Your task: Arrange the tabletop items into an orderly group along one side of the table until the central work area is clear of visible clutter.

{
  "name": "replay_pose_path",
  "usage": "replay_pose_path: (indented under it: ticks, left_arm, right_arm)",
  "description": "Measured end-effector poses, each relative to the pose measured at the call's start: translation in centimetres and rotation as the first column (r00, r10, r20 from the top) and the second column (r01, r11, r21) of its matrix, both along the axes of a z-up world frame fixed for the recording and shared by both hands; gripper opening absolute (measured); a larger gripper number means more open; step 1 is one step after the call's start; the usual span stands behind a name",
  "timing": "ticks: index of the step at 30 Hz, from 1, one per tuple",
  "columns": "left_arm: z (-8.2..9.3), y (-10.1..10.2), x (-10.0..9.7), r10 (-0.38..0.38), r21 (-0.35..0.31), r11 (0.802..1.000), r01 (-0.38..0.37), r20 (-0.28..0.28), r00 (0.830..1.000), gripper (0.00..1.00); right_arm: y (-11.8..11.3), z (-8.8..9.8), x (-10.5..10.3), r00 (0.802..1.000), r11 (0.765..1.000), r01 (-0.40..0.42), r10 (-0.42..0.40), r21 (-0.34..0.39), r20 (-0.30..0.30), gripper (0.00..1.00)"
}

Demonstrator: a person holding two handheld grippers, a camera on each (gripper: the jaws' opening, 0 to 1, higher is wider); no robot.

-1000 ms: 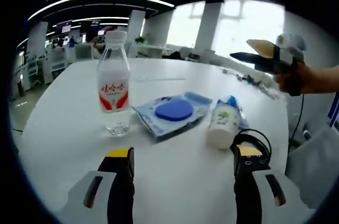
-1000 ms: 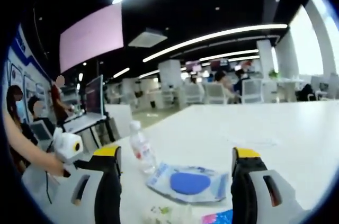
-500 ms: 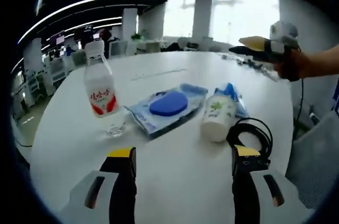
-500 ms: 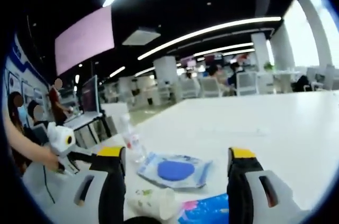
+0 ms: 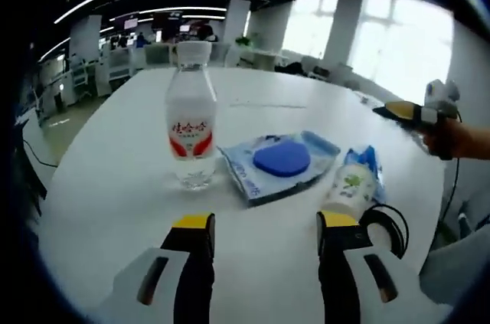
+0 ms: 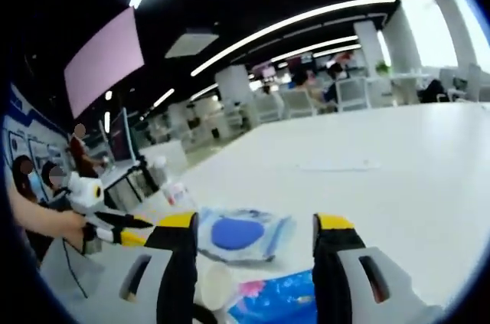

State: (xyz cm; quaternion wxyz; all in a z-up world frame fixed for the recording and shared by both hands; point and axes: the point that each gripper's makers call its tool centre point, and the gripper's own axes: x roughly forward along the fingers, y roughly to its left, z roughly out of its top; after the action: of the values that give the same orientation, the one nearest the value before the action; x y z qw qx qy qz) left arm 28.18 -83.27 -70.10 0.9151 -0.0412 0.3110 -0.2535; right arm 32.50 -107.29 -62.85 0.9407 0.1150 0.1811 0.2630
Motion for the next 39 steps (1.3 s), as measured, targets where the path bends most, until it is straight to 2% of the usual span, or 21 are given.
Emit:
replay_pose_path:
  ticks: [4,11,15,24,29,34,37,39]
  left_arm:
    - [0.0,-0.9,0.5,0.008,0.005,1.0,-0.008,-0.008,1.0,0.48]
    - [-1.2,-1.6,1.8,0.019,0.018,1.0,-0.019,-0.045,0.999,0.46]
    - [-1.5,-2.2,2.5,0.052,-0.028,0.998,-0.054,-0.075,0.996,0.44]
    - [-2.8,-1.9,3.6,0.1,0.015,0.995,-0.099,-0.102,0.99,0.43]
    - [-2.9,-1.7,4.5,0.13,0.015,0.992,-0.129,-0.102,0.986,0.43]
    - [-3.6,-1.8,4.9,0.139,0.026,0.99,-0.137,-0.117,0.983,0.42]
    - [-4.0,-2.1,4.8,0.139,0.012,0.99,-0.139,-0.137,0.981,0.39]
    - [-4.3,-2.1,4.8,0.14,0.027,0.99,-0.137,-0.137,0.981,0.38]
  right_arm:
    - [0.0,-0.7,0.9,1.0,1.0,0.003,-0.003,0.013,-0.028,0.56]
    - [-0.4,-2.5,2.2,0.996,1.0,0.026,-0.024,0.016,-0.084,0.54]
    - [-0.6,-4.4,2.6,0.983,0.998,0.054,-0.048,0.027,-0.178,0.51]
    - [0.7,-7.1,3.9,0.969,0.999,0.036,-0.034,0.004,-0.247,0.47]
    - [1.6,-8.6,4.7,0.965,0.999,0.006,-0.016,-0.039,-0.263,0.37]
    - [2.4,-10.4,5.3,0.95,0.998,-0.006,-0.012,-0.055,-0.311,0.35]
    - [1.8,-11.6,5.3,0.944,0.994,0.002,-0.038,-0.109,-0.329,0.28]
    - [1.7,-12.0,5.4,0.94,0.995,0.004,-0.037,-0.097,-0.339,0.26]
